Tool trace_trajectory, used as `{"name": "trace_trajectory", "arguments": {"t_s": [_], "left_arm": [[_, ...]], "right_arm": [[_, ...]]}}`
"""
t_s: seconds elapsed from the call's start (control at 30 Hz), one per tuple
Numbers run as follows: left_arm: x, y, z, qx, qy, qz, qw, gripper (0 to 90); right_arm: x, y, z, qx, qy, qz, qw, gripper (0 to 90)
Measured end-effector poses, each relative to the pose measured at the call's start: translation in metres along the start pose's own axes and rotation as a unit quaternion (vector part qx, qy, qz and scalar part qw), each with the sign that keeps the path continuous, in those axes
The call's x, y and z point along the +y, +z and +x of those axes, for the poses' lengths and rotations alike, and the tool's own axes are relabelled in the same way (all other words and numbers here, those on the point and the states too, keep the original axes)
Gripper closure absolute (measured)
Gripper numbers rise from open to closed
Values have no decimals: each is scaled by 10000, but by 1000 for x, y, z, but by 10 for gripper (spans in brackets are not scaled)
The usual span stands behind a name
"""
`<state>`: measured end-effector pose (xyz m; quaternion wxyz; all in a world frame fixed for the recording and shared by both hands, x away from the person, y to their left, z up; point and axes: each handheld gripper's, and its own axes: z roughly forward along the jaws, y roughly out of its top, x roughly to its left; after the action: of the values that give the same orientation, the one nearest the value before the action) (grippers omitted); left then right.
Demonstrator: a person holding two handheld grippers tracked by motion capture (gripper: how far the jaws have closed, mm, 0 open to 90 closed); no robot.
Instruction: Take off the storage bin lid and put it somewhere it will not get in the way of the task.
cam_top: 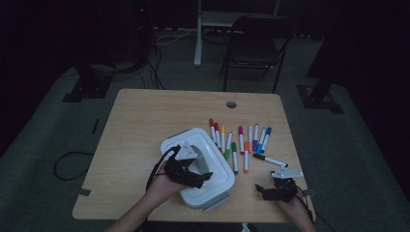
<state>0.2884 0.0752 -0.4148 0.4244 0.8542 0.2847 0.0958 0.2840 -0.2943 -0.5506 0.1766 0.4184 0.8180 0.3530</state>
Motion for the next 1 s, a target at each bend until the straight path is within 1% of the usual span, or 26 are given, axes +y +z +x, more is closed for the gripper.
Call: {"name": "trace_trajectory", "arguments": {"t_s": [0.07,0.17,0.23,0.27,0.3,0.37,0.43,0.5,0.6,0.63,0.67,0.7,0.93,1.0], "left_arm": [[0,1,-1,89,13,-12,10000,205],[0,3,0,58,-74,-58,9999,242],[-1,5,1,-98,-152,-77,9998,289],[-1,5,1,-98,-152,-77,9998,326],[-1,7,0,-87,-110,-67,9999,347],[-1,8,-1,-1,-59,-47,10000,383],[-2,8,-1,7,-74,-76,9999,451],[-3,8,0,-30,-71,-79,9999,473],[-3,8,-2,-59,-12,-74,10000,510],[-3,8,-3,-73,31,-80,9999,536],[-4,8,-5,-3,93,-80,9999,554],[-4,9,-6,15,110,-88,9999,561],[-5,8,-5,-122,70,-141,9998,625],[-5,7,-6,-113,93,-166,9998,632]], "right_arm": [[0,0,0,-1,-2,1,10000,126],[0,0,0,1,1,0,10000,125],[0,0,0,2,0,0,10000,125],[0,0,0,2,0,0,10000,125],[0,0,0,2,-1,0,10000,126],[0,0,0,1,-2,-1,10000,126],[0,0,0,1,-4,-1,10000,126],[0,0,0,0,-4,-2,10000,126],[0,0,0,3,-4,-5,10000,129],[0,0,0,-5,6,-3,10000,131],[0,0,1,-11,11,-5,10000,132],[0,0,1,-12,9,-6,10000,132],[0,0,1,-12,5,-7,10000,132],[0,0,1,-12,5,-8,10000,132]]}}
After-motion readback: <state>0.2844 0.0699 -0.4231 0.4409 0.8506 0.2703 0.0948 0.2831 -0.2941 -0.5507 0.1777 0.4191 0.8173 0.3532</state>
